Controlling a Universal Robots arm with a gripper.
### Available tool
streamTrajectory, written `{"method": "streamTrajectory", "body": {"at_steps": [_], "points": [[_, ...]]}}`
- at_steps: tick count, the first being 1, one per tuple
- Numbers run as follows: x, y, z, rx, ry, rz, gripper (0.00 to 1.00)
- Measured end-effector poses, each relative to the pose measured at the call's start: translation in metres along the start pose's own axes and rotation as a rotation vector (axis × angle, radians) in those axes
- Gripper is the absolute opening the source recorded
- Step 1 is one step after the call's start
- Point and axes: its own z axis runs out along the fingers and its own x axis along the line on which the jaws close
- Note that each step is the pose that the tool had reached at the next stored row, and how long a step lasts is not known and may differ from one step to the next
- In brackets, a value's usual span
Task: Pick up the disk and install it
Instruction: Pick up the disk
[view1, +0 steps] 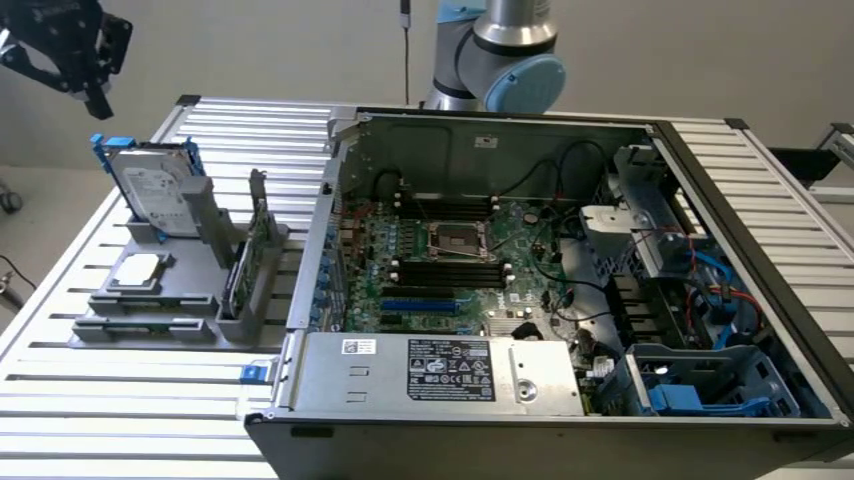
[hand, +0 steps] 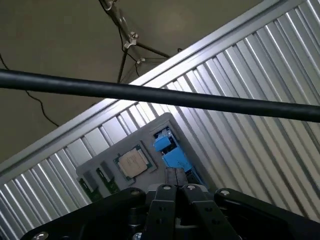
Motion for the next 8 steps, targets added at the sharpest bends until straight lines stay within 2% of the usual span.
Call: {"method": "streamTrajectory", "body": {"at_steps": [5, 8], "points": [[-0.0002, -0.0001, 0.0043, 0.0071, 0.0001, -0.092, 0.11], [-0.0002, -0.0001, 0.0060, 0.0088, -0.0018, -0.146, 0.11]]}}
